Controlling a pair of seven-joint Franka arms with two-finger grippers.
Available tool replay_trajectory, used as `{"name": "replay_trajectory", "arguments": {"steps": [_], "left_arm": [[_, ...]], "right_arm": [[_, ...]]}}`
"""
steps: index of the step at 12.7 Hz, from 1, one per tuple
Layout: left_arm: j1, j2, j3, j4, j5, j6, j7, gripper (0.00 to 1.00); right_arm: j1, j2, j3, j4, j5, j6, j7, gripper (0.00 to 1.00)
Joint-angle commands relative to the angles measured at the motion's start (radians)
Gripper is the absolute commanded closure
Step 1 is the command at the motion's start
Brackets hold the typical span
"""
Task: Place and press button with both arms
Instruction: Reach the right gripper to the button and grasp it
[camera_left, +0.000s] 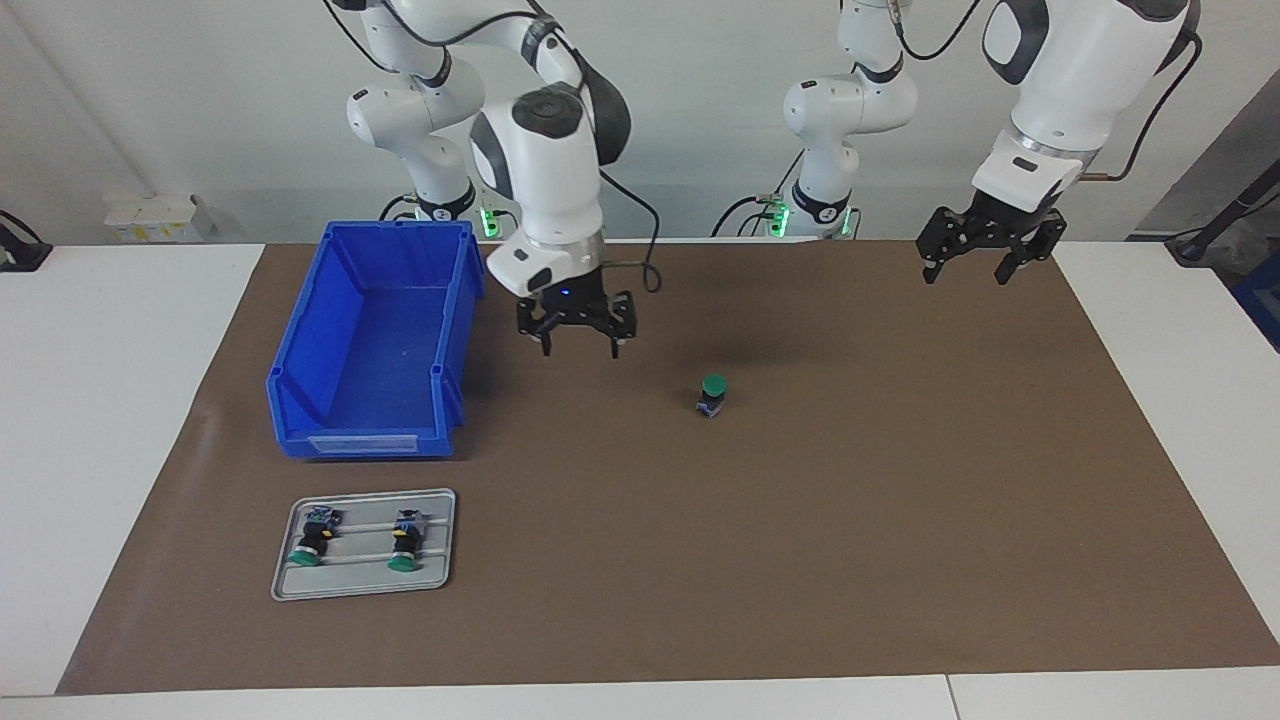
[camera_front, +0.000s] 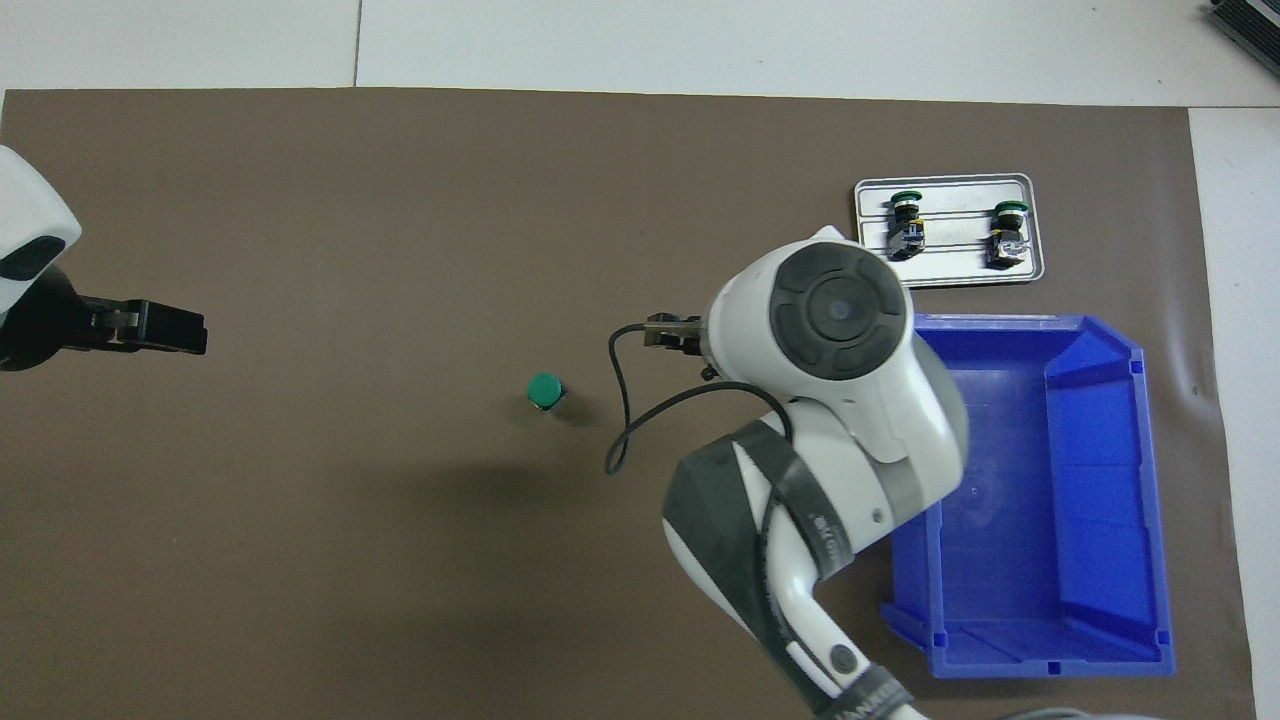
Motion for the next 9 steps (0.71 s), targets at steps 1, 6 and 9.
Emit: {"name": "replay_trajectory", "arguments": {"steps": [1, 6, 9], "left_arm": [[0.017, -0.014, -0.007, -0.022, 0.003, 0.013, -0.002, 0.00], [0.015, -0.014, -0.007, -0.020, 0.003, 0.013, -0.002, 0.00], [0.015, -0.014, -0.007, -0.020, 0.003, 0.013, 0.000, 0.00]], "right_arm": [[0.056, 0.120, -0.006, 0.122, 0.070, 0.050, 0.032, 0.01], [0.156, 0.333, 0.003, 0.264, 0.045, 0.144, 0.080, 0.01], [0.159, 0.361, 0.004, 0.258, -0.011, 0.212, 0.081, 0.02]]}}
